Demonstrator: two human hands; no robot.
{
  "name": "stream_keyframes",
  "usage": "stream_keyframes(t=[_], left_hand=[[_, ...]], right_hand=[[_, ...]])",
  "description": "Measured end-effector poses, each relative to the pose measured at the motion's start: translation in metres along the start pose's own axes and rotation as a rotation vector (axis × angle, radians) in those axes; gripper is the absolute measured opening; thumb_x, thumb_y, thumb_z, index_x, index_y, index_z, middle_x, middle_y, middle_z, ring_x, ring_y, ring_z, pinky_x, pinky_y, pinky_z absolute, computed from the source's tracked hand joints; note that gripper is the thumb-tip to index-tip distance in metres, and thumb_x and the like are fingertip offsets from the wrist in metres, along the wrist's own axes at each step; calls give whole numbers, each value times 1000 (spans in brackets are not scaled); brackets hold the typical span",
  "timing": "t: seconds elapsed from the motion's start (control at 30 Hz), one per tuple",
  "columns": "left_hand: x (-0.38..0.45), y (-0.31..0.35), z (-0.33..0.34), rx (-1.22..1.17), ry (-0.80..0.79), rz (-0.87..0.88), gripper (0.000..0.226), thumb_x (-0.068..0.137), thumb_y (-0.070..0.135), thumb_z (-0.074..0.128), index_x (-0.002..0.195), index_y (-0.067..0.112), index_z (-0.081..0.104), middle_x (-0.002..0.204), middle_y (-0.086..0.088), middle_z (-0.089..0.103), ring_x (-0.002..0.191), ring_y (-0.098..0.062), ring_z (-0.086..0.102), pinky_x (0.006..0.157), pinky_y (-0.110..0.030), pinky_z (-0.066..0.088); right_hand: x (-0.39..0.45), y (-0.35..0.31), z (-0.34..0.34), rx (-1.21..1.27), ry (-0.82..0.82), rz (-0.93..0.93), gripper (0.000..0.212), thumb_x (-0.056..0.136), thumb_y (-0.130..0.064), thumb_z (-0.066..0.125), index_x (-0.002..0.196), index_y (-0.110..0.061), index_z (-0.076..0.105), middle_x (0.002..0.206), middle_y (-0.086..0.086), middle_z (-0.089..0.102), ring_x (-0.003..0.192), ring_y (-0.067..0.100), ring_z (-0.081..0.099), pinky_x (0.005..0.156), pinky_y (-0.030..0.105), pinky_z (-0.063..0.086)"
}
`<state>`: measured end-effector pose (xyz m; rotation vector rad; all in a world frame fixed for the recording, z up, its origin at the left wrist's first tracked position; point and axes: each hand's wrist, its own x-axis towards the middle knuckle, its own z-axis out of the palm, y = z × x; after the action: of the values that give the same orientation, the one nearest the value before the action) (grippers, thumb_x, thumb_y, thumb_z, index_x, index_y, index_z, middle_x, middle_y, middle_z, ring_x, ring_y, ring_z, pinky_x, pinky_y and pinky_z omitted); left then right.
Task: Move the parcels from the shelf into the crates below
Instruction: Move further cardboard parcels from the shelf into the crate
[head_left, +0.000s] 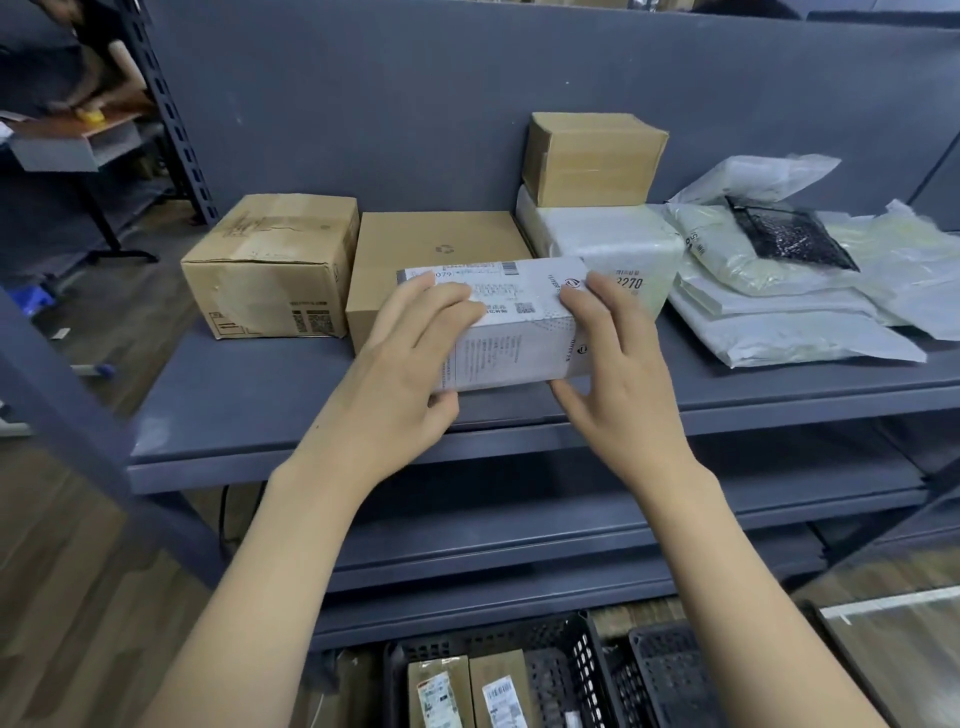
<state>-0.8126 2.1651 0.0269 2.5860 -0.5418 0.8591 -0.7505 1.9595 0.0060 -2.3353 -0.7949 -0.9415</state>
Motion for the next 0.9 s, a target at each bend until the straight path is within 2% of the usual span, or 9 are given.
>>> stream_keyframes(t=[0.13,0.23,0.33,0.4,0.47,0.6,0.73,0.8,0.9], left_hand=[[-7,5,-20,-23,-59,-140,81,66,40,82,133,22,43,147,2,28,141,-17,15,112,-45,25],[-9,3,-39,-90,-189,-367,120,56,62,74,150,30,7,155,16,4,141,-1,-2,114,-30,9],[-9,-5,-51,-202,-292,-455,130,45,72,71,149,35,2,152,23,16,139,3,14,115,-27,18],[-11,-6,-53,-265,-323,-420,105,49,63,78,136,43,24,133,36,36,124,11,33,103,-10,29],[-15,-5,-51,-305,-278,-394,85,55,46,83,121,48,29,115,43,38,106,16,43,84,1,33],[-25,-9,-48,-345,-205,-375,82,60,25,84,122,41,32,124,28,44,111,11,44,88,-11,38],[-38,-13,-43,-199,-160,-274,85,67,26,73,135,36,22,149,24,17,126,2,33,98,-25,34],[-43,-9,-41,-167,-125,-189,77,72,25,68,133,36,22,152,25,7,127,-1,34,91,-32,42],[-46,-5,-36,-132,-62,-66,78,75,9,71,131,35,24,156,16,4,129,-11,38,78,-35,51]], right_hand=[[-8,-10,0,2,100,-61,71,64,12,68,126,-12,41,136,15,36,124,32,38,101,23,29],[-16,-12,4,16,187,-95,69,64,14,68,122,-12,40,133,12,31,122,33,37,106,22,27],[-25,-17,9,21,272,-97,65,66,13,68,119,-12,40,130,13,31,119,35,38,105,29,32],[-29,-21,13,23,306,-95,65,65,14,68,118,-12,40,129,13,31,118,36,38,103,33,35],[-32,-23,15,46,290,-87,66,65,13,70,117,-12,40,129,14,30,118,36,37,106,27,32],[-35,-20,10,147,47,-49,67,73,-10,79,123,-16,34,138,19,26,129,35,34,108,26,31],[-32,-13,-8,184,-208,13,95,75,-43,74,146,-23,13,154,12,17,144,18,15,116,25,16],[-28,-12,-17,229,-321,23,105,74,-44,74,150,-27,3,153,-3,15,142,8,13,115,19,13],[-22,-12,-30,341,-425,101,106,75,-29,80,149,-31,4,146,-13,22,137,0,22,112,21,24]])
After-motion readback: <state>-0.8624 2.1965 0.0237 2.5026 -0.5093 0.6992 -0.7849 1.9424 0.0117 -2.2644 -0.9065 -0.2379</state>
